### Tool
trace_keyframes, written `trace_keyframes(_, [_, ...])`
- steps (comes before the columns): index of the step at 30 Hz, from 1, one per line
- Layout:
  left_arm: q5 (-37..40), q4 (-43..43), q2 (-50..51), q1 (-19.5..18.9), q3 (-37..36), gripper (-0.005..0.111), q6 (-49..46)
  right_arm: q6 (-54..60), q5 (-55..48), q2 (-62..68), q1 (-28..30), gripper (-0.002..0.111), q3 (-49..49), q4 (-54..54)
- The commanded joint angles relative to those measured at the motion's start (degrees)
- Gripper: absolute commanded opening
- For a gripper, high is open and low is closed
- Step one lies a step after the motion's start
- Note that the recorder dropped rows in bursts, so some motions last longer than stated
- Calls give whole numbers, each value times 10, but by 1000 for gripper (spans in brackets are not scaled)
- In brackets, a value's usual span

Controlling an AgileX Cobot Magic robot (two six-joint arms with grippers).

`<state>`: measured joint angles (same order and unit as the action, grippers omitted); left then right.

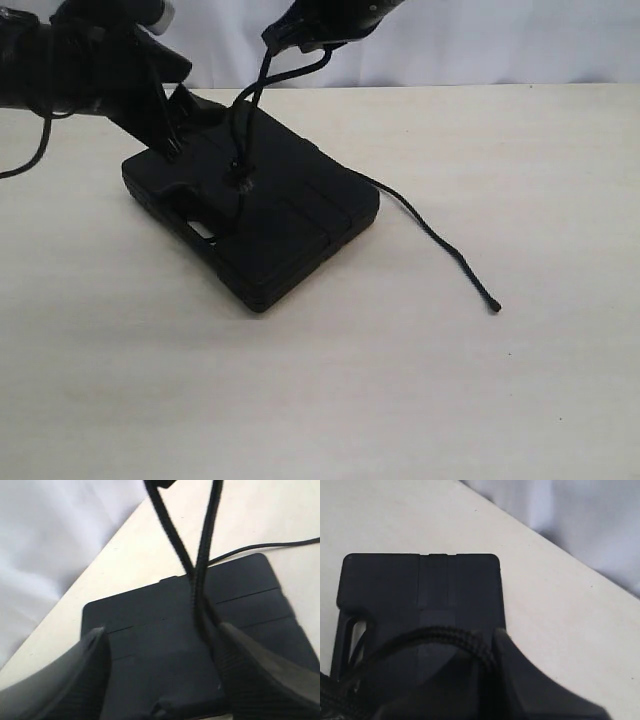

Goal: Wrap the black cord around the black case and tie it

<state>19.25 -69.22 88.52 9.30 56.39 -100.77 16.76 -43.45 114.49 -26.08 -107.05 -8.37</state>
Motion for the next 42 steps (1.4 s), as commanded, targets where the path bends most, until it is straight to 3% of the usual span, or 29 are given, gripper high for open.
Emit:
trace_keyframes(1, [53, 0, 14, 1, 3, 59, -4, -14, -33, -7, -1, 5, 0, -12])
trace_keyframes(7, [61, -29, 34, 1, 3, 56, -55, -59, -48, -6, -1, 5, 0, -12])
trace_keyframes(11, [62, -110, 42, 1, 3, 33, -127, -61, -51, -6, -1, 5, 0, -15])
trace_keyframes(16, [62, -130, 42, 1, 4, 1, -170, -100, -63, -6, 0, 5, 0, -3])
trace_keyframes(22, [41, -130, 42, 1, 4, 0, -176, -219, -110, -5, 0, 21, 0, 84])
trace_keyframes(28, [38, -130, 42, 1, 4, 0, -176, -267, -216, -5, 0, 61, 0, 88])
trace_keyframes(31, [43, -130, 42, 1, 4, 0, -176, -267, -265, -5, 1, 74, 0, 96])
trace_keyframes(42, [43, -129, 42, 1, 4, 0, -163, -168, -265, -116, 1, 77, 0, 50])
